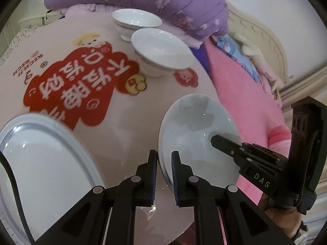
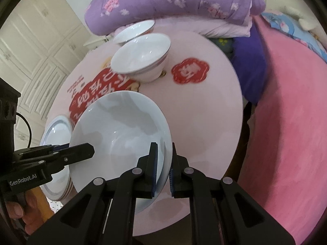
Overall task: Organize plates and bowls
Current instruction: 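Grip a large white bowl rim with the right tool while the left tool grips it too, then set the white bowl down beside the plate stack and open both tools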
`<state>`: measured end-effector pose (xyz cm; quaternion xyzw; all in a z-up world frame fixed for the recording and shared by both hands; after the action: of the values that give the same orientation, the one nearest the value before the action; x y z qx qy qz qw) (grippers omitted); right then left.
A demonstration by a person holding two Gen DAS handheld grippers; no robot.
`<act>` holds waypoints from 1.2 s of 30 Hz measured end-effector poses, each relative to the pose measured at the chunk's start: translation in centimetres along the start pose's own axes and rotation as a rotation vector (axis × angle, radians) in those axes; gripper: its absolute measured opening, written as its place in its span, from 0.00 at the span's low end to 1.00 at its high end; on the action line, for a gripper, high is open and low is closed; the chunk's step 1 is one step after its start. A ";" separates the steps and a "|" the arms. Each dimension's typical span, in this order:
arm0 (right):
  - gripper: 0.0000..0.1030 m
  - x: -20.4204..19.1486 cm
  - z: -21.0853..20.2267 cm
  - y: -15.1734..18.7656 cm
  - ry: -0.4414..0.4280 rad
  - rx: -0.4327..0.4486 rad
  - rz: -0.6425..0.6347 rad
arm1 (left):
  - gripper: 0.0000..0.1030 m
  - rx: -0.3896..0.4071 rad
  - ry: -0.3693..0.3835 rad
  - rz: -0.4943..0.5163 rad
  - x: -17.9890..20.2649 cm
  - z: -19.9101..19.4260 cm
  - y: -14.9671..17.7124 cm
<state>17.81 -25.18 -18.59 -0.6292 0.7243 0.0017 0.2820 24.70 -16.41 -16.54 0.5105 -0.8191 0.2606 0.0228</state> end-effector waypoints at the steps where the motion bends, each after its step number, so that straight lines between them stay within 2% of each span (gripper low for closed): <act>1: 0.09 0.0 0.2 0.3 0.001 -0.005 0.002 | 0.09 -0.004 -0.002 0.001 0.1 -0.1 0.5; 7: 0.09 -0.3 0.7 1.1 0.016 -0.015 -0.006 | 0.08 -0.011 0.005 -0.021 0.1 -0.8 2.0; 22: 0.12 -0.3 0.9 1.3 0.008 -0.016 -0.003 | 0.11 0.007 0.000 -0.025 -0.1 -0.3 1.1; 24: 0.24 -0.2 0.7 1.1 -0.004 -0.012 0.009 | 0.17 0.011 -0.008 -0.022 -0.2 -0.4 0.9; 25: 0.42 -0.1 0.6 0.9 -0.005 -0.003 0.017 | 0.19 0.010 -0.012 -0.019 -0.2 -0.4 0.8; 26: 0.63 0.0 0.3 0.6 -0.010 0.011 0.025 | 0.29 0.010 -0.015 -0.020 -0.3 -0.5 0.7; 27: 0.71 0.1 0.1 0.4 -0.019 0.023 0.034 | 0.44 0.011 -0.018 -0.021 -0.4 -0.6 0.7; 28: 0.78 0.2 -0.2 0.1 -0.028 0.035 0.044 | 0.52 0.015 -0.025 -0.024 -0.6 -0.8 0.6; 29: 0.79 0.3 -0.5 -0.3 -0.031 0.044 0.053 | 0.67 0.031 -0.039 -0.025 -0.8 -1.1 0.4; 30: 0.80 0.5 -0.8 -0.6 -0.034 0.052 0.063 | 0.75 0.039 -0.046 -0.020 -1.0 -1.4 0.3; 33: 0.98 1.0 -1.9 -1.9 -0.066 0.091 0.093 | 0.80 0.064 -0.070 -0.001 -1.2 -2.3 -0.2; 36: 1.00 0.9 -3.1 -3.3 -0.092 0.137 0.102 | 0.87 0.096 -0.077 0.009 -1.2 -3.4 -1.0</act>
<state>19.53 -27.85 -15.17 -0.5701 0.7401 -0.0046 0.3567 25.35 -14.28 -13.58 0.5169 -0.8082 0.2800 -0.0346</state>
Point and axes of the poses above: each gripper's, at about its wrist camera, not at the fingertips, and z roughly the way its jaws point, x to its right, y to its underside, the point moved 9 cm from there along z, roughly the way its jaws point, and after that the axes turned 13 degrees about z, right-handed, at the moved point
